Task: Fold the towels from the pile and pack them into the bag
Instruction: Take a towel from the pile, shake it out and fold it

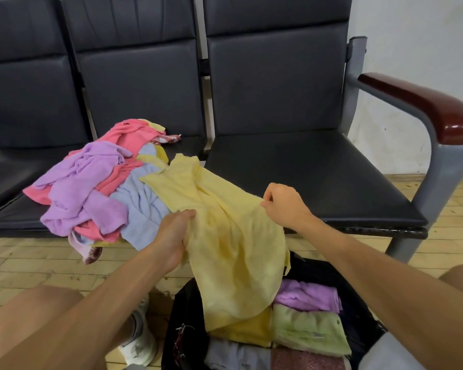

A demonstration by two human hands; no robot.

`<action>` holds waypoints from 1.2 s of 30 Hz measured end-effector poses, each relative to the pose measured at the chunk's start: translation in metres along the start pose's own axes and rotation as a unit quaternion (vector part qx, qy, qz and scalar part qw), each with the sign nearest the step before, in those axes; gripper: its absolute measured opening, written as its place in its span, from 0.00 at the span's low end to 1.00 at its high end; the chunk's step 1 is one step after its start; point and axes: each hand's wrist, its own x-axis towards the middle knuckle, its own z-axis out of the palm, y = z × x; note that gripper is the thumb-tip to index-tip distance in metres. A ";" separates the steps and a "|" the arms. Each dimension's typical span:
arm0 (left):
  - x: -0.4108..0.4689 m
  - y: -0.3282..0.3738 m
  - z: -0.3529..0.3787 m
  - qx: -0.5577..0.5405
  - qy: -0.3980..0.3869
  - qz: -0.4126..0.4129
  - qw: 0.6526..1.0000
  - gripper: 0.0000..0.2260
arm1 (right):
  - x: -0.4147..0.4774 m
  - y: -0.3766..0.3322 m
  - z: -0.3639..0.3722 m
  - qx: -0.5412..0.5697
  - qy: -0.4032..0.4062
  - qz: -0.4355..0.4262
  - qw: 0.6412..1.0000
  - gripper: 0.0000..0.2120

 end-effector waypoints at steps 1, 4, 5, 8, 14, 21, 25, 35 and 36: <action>0.001 0.001 0.000 0.001 0.004 -0.002 1.000 0.13 | 0.001 0.000 -0.005 0.072 0.014 0.034 0.997 0.03; 0.003 0.003 -0.003 0.005 0.019 0.000 1.000 0.11 | 0.003 0.008 -0.025 0.298 0.046 0.109 0.947 0.05; 0.004 0.002 -0.004 0.007 0.023 0.002 1.000 0.11 | 0.002 0.013 -0.032 0.340 0.047 0.123 0.931 0.06; 0.007 0.002 -0.006 0.022 0.031 0.011 0.999 0.12 | -0.005 0.028 -0.047 0.364 0.007 0.163 0.917 0.10; 0.010 -0.001 -0.018 0.084 0.013 0.027 0.996 0.27 | -0.030 0.043 -0.070 0.322 -0.098 0.207 0.919 0.10; 0.002 0.001 -0.016 0.120 -0.031 0.039 0.992 0.15 | -0.051 0.039 -0.069 0.231 -0.226 0.147 0.935 0.09; -0.003 0.002 -0.014 0.143 -0.075 0.064 0.985 0.12 | -0.049 0.028 -0.058 0.185 -0.252 0.102 0.944 0.05; -0.015 0.011 -0.010 0.118 -0.102 0.138 0.978 0.08 | -0.048 0.017 -0.047 0.380 -0.245 0.123 0.883 0.09; -0.014 0.013 -0.010 0.115 -0.105 0.143 0.977 0.09 | -0.048 0.017 -0.048 0.389 -0.251 0.121 0.878 0.08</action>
